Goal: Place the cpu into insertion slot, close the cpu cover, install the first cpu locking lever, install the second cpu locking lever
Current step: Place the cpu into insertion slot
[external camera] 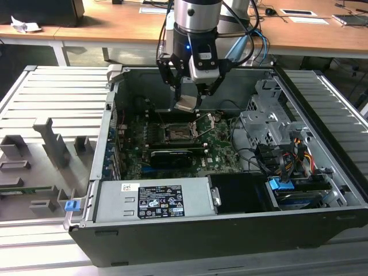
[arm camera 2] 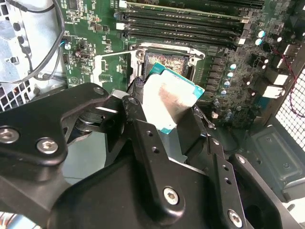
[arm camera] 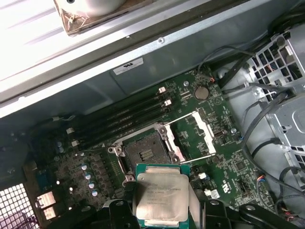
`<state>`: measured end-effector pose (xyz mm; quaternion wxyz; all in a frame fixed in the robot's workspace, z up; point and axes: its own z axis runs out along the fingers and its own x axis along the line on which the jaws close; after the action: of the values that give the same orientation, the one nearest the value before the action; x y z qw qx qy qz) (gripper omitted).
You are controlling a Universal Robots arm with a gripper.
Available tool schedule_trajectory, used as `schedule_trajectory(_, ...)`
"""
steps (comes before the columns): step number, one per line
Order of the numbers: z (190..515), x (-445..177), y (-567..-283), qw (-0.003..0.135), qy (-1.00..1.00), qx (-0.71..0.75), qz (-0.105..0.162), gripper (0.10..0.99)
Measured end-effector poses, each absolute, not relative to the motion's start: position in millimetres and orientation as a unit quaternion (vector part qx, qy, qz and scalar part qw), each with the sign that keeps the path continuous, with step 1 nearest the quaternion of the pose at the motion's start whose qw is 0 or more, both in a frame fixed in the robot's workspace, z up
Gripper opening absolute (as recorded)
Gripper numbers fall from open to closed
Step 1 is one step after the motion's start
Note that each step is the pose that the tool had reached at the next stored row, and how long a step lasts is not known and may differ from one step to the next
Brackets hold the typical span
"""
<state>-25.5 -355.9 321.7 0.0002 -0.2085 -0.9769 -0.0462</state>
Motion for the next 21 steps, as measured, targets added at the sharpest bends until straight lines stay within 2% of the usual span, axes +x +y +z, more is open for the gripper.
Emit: schedule_trajectory(21,316.5,-25.5,-355.9,-0.002,-0.966,-0.253,-0.048,0.525)
